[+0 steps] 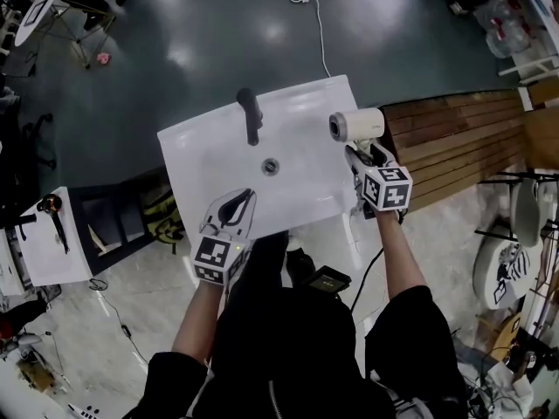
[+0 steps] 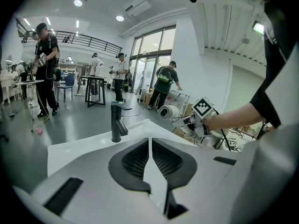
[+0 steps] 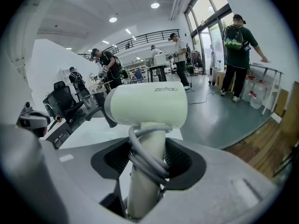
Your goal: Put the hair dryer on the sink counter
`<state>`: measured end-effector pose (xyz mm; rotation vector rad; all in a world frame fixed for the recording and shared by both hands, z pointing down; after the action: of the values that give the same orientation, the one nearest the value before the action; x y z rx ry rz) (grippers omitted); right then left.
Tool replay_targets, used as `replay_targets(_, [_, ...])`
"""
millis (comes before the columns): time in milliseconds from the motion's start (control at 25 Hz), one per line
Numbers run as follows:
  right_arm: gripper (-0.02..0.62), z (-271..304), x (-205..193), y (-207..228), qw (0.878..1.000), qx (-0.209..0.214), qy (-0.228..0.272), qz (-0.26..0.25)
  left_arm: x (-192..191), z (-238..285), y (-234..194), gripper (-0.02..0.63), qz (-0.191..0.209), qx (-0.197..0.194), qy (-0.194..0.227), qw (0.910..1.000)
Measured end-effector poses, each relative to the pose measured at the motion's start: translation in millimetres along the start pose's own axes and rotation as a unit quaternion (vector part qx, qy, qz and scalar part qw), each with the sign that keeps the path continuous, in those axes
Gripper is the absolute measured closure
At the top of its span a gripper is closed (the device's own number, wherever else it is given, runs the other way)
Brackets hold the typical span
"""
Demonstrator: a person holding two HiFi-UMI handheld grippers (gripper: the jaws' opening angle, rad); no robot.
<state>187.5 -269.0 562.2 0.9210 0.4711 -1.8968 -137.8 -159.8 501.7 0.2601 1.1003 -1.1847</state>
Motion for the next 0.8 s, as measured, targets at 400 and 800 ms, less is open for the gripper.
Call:
replay_targets(400, [0.379,24,-7,7,1.000,-0.001,-0.028,-0.010,-4,-1,-11,0.575,-0.005,0.005,-0.005,1.0000])
replay_targets(800, [0.379,46,-19,19,0.998,-0.005,-0.057,-0.006,-2,2,-18,0.575,-0.010,0.018,-0.019,0.9996])
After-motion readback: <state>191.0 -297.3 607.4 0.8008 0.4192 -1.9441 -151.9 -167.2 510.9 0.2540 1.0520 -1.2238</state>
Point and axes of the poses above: the fingertips, and each gripper's own axes: z forward along the fingers, y to its right, x out of its top, the point moved 8 cm from there along -z, backward along the fingers, and after that the axes turned 11 degrees about -z, right-handed, at the moved point
